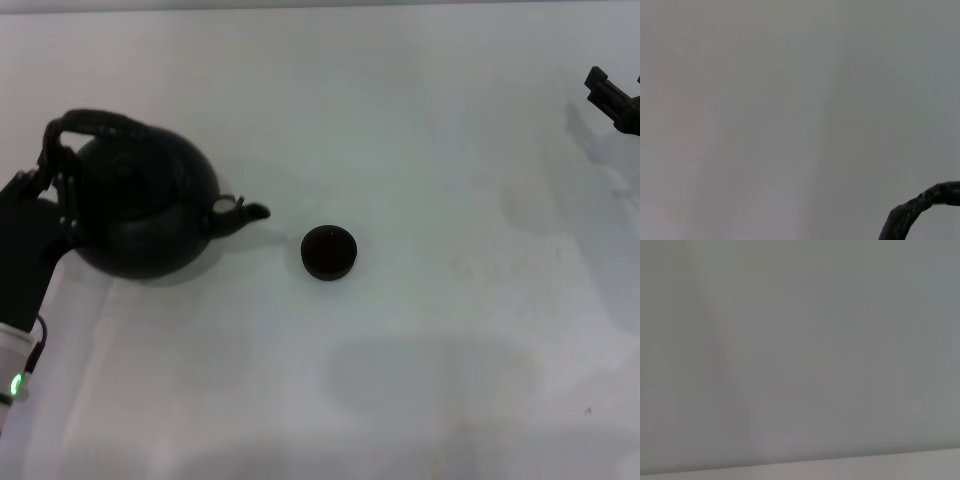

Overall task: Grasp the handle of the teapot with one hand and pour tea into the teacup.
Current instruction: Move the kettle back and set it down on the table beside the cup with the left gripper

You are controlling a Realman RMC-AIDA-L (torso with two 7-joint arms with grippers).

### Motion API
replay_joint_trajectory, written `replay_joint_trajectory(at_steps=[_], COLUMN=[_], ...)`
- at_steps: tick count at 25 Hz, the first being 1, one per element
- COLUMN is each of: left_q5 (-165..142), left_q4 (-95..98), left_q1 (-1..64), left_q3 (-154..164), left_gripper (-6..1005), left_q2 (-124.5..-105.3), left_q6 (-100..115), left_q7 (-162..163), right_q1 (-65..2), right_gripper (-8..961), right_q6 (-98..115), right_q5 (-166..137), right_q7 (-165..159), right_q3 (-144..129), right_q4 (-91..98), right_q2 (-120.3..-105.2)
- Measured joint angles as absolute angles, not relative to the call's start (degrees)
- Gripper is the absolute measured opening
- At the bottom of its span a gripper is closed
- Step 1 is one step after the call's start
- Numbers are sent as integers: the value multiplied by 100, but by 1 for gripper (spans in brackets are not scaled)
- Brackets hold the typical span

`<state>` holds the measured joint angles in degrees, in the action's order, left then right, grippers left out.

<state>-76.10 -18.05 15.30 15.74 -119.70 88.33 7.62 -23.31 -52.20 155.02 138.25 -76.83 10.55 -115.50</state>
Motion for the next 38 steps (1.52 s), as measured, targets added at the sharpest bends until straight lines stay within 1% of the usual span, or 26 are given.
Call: replay_joint_trajectory(at_steps=[5, 38], left_q5=[-7514, -7409], left_q4=[-1807, -1767], left_q1=[1328, 1352], left_q3=[1569, 1564], left_gripper=[141, 155], left_q2=[-11979, -11962], left_q6=[8829, 8558], left_q7=[783, 774], right_q1=[-2363, -2349], right_gripper=[831, 832], right_q6=[-5184, -5213], right_q5=[15502, 15540], right_q7=[13825, 13825], right_q3=[-7679, -7673], right_q4=[1055, 1046], right_q2=[-11541, -11540])
